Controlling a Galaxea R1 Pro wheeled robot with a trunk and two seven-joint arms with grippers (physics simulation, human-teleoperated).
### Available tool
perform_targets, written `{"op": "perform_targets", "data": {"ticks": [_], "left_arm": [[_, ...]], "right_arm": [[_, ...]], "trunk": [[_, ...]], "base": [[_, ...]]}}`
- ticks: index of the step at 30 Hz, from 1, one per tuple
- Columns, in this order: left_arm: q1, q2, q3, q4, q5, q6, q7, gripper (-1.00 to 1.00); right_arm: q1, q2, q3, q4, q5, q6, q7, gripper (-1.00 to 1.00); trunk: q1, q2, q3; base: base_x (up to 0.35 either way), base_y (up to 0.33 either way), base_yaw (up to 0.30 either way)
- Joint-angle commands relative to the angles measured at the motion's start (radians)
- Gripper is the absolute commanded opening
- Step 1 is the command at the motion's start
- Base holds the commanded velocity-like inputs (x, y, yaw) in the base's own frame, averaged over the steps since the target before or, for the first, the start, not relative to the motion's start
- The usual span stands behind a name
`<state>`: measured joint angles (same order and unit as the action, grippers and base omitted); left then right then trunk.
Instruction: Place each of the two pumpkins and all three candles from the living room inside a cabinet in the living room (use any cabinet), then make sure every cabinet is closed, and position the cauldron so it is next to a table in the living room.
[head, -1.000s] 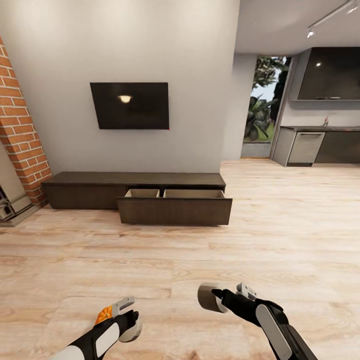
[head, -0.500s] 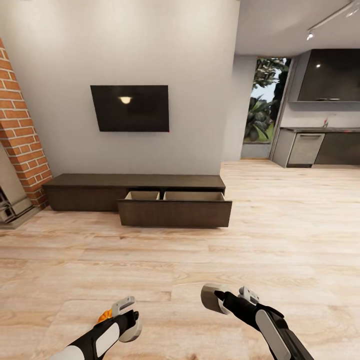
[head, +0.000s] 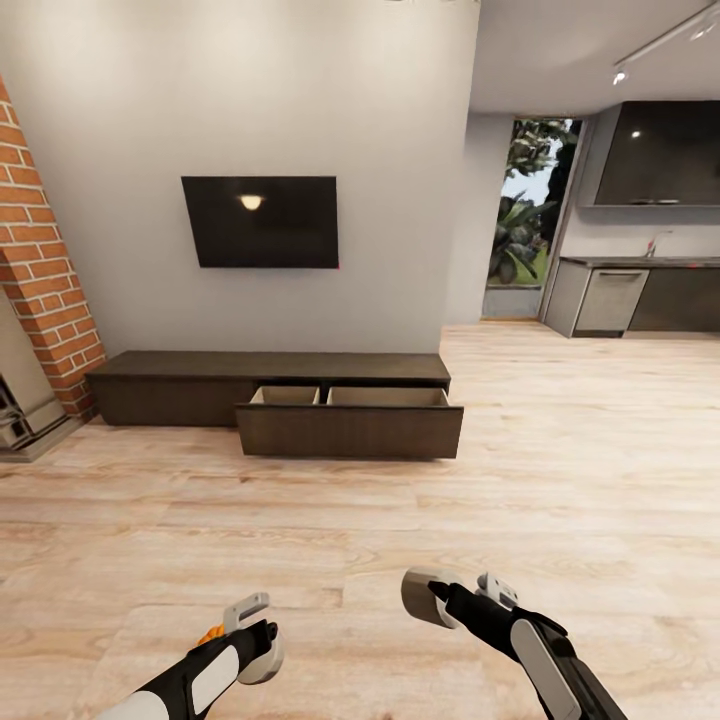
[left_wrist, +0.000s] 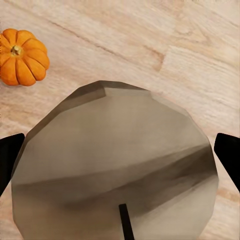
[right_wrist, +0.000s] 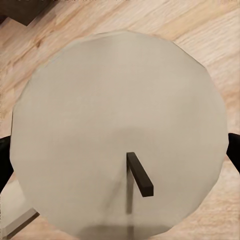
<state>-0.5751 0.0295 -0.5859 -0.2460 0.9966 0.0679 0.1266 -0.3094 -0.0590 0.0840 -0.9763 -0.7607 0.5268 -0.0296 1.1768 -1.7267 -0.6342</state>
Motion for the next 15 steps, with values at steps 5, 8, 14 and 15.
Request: {"op": "perform_targets", "data": {"ticks": [5, 8, 14, 15], "left_arm": [[0.000, 0.001, -0.008, -0.004, 0.007, 0.003, 0.008, -1.00], [0.000, 0.001, -0.008, -0.004, 0.008, 0.003, 0.008, -1.00], [0.000, 0.001, -0.007, -0.003, 0.008, 0.003, 0.008, -1.00], [0.000, 0.001, -0.007, -0.003, 0.008, 0.003, 0.008, -1.00]], "right_arm": [[0.000, 0.002, 0.002, -0.001, -0.005, 0.001, -0.003, -1.00], [0.000, 0.002, 0.002, 0.000, -0.005, 0.001, -0.003, -1.00], [0.000, 0.002, 0.003, 0.002, -0.006, 0.000, -0.004, -1.00], [0.000, 0.002, 0.003, 0.002, -0.006, 0.000, -0.003, -1.00]], "trunk": [[-0.019, 0.035, 0.015], [-0.031, 0.056, 0.024], [-0.054, 0.098, 0.043], [-0.058, 0.105, 0.046]], "base": [[0.000, 0.000, 0.000], [0.000, 0.000, 0.000], [0.000, 0.000, 0.000], [0.000, 0.000, 0.000]]}}
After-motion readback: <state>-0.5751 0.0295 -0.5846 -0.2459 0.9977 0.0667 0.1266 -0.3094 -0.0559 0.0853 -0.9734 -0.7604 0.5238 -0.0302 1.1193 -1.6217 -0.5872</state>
